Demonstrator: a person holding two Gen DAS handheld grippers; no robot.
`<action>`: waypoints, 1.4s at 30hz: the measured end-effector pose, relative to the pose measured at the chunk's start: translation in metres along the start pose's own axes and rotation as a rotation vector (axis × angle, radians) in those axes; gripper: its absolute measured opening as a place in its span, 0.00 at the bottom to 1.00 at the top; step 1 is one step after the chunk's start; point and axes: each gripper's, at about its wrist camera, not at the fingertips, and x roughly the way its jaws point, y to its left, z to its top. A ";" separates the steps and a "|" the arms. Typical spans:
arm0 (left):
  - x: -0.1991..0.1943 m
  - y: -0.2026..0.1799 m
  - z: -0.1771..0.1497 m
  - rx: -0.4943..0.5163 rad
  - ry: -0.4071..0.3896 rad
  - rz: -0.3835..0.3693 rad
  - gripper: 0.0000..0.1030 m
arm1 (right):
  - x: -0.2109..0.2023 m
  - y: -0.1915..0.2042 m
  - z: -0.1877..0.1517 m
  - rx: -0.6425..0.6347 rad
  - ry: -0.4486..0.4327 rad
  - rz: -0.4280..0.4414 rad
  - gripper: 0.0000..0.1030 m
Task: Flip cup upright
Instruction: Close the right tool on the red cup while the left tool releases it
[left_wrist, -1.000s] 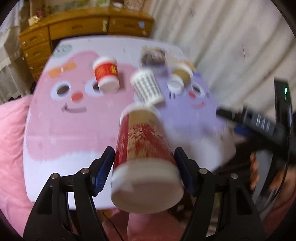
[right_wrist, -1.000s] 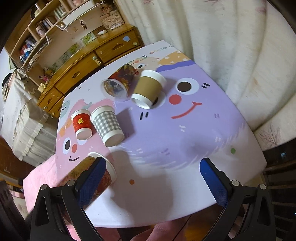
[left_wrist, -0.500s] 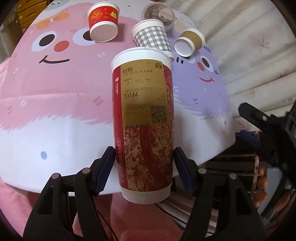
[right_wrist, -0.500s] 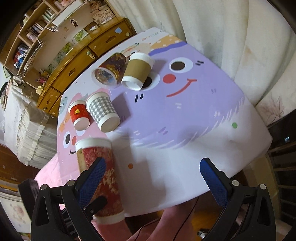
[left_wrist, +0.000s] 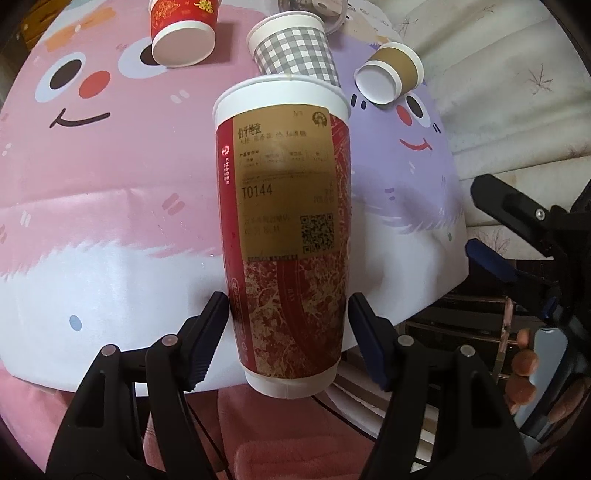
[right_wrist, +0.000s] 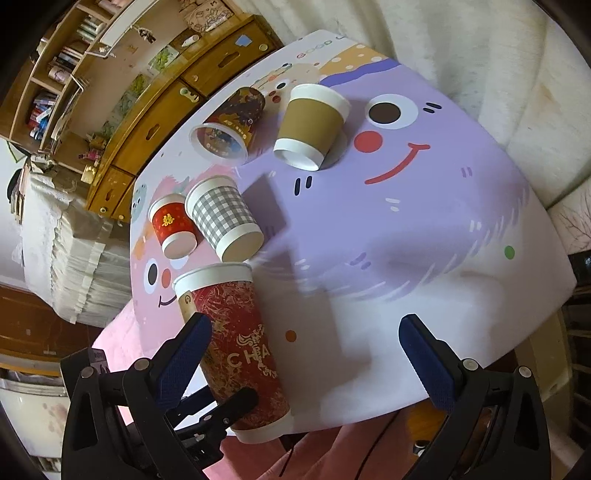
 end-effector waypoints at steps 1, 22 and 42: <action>0.000 0.000 0.001 -0.002 0.005 -0.007 0.66 | 0.001 0.000 0.000 0.002 0.004 0.006 1.00; -0.082 0.058 0.004 -0.149 -0.039 0.052 0.79 | 0.058 0.062 -0.013 -0.041 0.215 0.177 1.00; -0.118 0.188 -0.026 -0.398 -0.046 0.129 0.79 | 0.180 0.204 -0.069 -0.271 0.500 0.200 1.00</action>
